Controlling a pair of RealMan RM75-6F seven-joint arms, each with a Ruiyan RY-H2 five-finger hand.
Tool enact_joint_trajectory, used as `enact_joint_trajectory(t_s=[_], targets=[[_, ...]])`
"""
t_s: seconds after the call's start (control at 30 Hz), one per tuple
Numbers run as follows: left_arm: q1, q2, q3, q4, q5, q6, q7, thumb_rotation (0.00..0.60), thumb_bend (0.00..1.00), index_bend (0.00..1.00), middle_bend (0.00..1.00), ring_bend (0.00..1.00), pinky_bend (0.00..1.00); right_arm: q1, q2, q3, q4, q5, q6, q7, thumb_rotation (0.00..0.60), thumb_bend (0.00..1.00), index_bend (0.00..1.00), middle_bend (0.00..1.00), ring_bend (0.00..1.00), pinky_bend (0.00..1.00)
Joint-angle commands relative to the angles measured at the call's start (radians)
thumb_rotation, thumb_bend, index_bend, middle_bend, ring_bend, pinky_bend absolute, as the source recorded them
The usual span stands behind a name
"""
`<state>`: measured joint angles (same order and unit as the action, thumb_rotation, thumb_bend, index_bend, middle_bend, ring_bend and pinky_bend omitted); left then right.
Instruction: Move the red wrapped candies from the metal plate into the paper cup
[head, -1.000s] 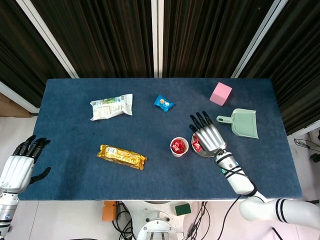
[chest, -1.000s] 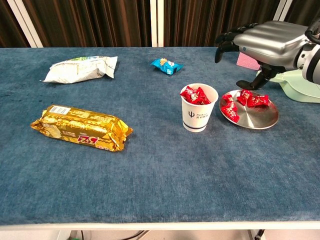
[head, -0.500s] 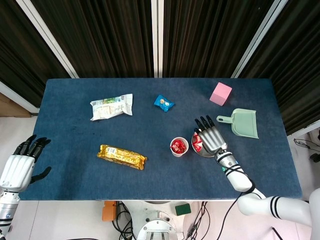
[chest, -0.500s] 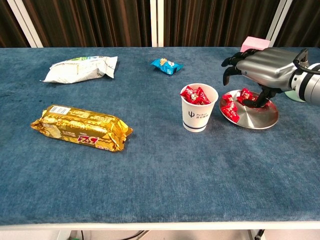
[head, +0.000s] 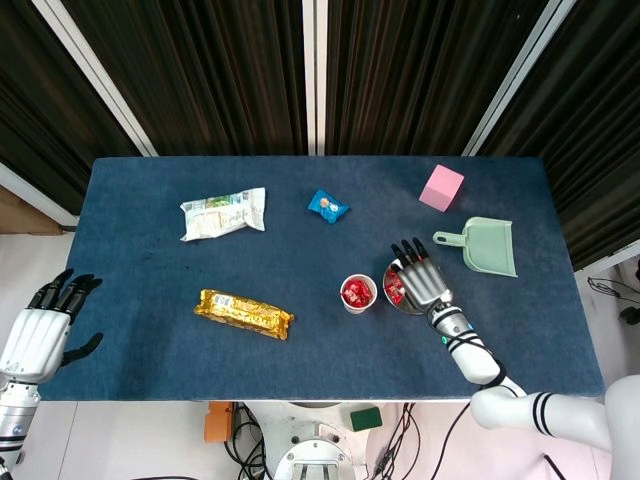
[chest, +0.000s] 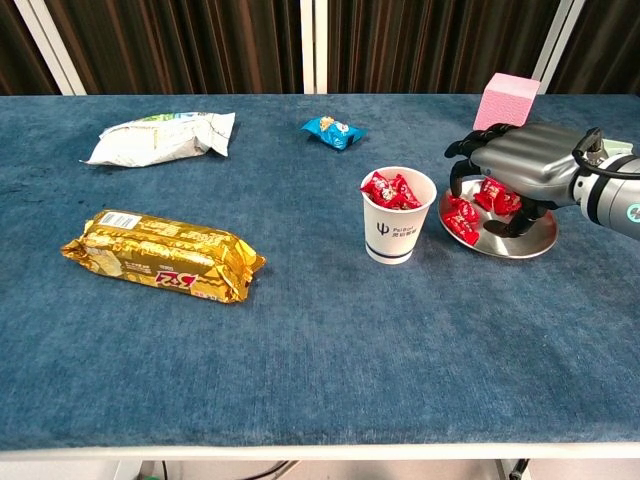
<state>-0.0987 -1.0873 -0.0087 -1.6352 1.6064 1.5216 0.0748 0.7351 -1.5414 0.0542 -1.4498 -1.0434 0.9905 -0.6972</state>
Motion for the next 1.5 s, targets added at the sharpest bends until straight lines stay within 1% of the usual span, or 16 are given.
enact_joint_trajectory(t_s=[0.03,0.63,0.73,0.87,0.97,1.13,1.23,1.4,1.5], targets=[[0.0,0.0,0.0,0.0,0.0,0.0,0.0,0.6,0.18,0.18,0.15,0.06,0.2,-0.002,-0.001,-0.002,0.002,0.001,-0.001,-0.002,0.6,0.37,0.35,0.03,0.0,0.0],[0.0,-0.001,0.0,0.0,-0.001,0.001,0.002,0.6,0.18,0.18,0.15,0.06,0.2,-0.013,-0.013,-0.002,0.025,-0.016,-0.003,0.012,0.6,0.38,0.44,0.04,0.0,0.0],[0.0,0.0,0.0,0.0,-0.001,0.001,0.001,0.6,0.18,0.18,0.15,0.06,0.2,-0.015,-0.015,-0.002,0.028,-0.018,-0.003,0.014,0.6,0.39,0.48,0.04,0.0,0.0],[0.0,0.0,0.0,0.0,-0.001,0.001,0.001,0.6,0.18,0.18,0.15,0.06,0.2,-0.018,-0.015,-0.002,0.03,-0.018,-0.004,0.014,0.6,0.43,0.55,0.04,0.0,0.0],[0.0,0.0,0.0,0.0,0.0,0.002,0.0,0.6,0.18,0.18,0.15,0.06,0.2,-0.021,-0.009,-0.002,0.023,-0.019,-0.004,0.016,0.6,0.43,0.59,0.04,0.0,0.0],[0.001,0.0,0.001,0.0,0.002,0.004,0.001,0.6,0.18,0.18,0.15,0.06,0.2,-0.033,0.018,0.008,-0.008,-0.049,0.025,0.045,0.6,0.43,0.62,0.05,0.0,0.0],[0.001,-0.001,0.001,-0.001,0.002,0.004,0.002,0.6,0.18,0.18,0.15,0.06,0.2,-0.042,0.048,0.023,-0.049,-0.084,0.059,0.074,0.6,0.43,0.62,0.05,0.0,0.0],[0.002,-0.001,0.001,-0.002,0.003,0.005,0.004,0.6,0.18,0.18,0.15,0.06,0.2,-0.049,0.1,0.049,-0.139,-0.169,0.12,0.123,0.6,0.43,0.63,0.05,0.0,0.0],[0.002,-0.002,0.001,-0.003,0.003,0.006,0.007,0.6,0.18,0.18,0.15,0.06,0.2,-0.051,0.115,0.051,-0.184,-0.223,0.145,0.133,0.6,0.43,0.63,0.05,0.0,0.0]])
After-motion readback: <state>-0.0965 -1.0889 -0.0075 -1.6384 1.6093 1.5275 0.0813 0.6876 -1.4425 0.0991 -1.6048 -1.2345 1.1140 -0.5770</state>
